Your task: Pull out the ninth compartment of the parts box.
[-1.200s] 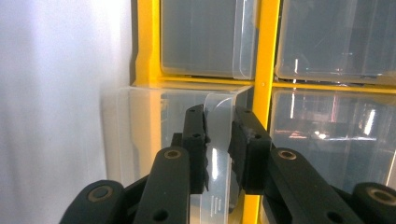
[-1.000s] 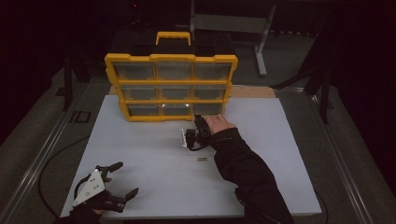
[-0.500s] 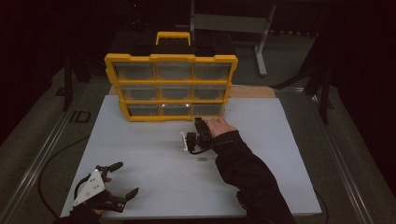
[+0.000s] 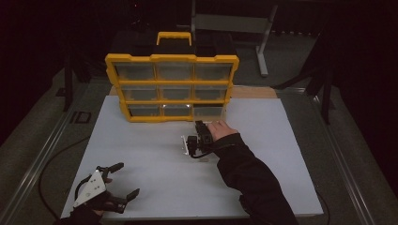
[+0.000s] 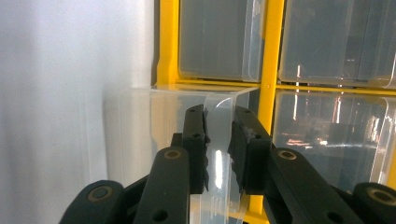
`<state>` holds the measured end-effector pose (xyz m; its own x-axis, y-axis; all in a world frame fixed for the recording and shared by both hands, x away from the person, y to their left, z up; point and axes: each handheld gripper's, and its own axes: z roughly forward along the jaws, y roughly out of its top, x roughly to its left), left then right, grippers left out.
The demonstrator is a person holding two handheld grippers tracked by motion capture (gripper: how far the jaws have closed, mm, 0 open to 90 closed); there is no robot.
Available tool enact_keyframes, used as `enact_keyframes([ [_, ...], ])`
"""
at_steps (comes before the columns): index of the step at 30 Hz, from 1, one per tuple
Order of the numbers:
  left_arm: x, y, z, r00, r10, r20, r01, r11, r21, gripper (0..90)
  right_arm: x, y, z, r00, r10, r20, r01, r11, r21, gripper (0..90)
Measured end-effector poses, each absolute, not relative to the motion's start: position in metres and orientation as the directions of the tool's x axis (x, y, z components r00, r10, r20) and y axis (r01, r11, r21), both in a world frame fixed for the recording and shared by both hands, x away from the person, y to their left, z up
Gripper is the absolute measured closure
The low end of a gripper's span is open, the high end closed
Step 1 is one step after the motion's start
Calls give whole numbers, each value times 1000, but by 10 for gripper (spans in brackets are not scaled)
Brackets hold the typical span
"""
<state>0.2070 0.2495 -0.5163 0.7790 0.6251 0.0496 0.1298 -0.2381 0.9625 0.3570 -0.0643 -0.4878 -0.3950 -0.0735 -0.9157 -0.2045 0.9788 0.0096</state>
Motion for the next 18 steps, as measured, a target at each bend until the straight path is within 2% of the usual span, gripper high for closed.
enact_keyframes([
  [18, 207, 249, -516, 776, 628, 54, 126, -240, 963, 0, 355, -65, -487, -404, -75, -911, -204, 979, 10, 739],
])
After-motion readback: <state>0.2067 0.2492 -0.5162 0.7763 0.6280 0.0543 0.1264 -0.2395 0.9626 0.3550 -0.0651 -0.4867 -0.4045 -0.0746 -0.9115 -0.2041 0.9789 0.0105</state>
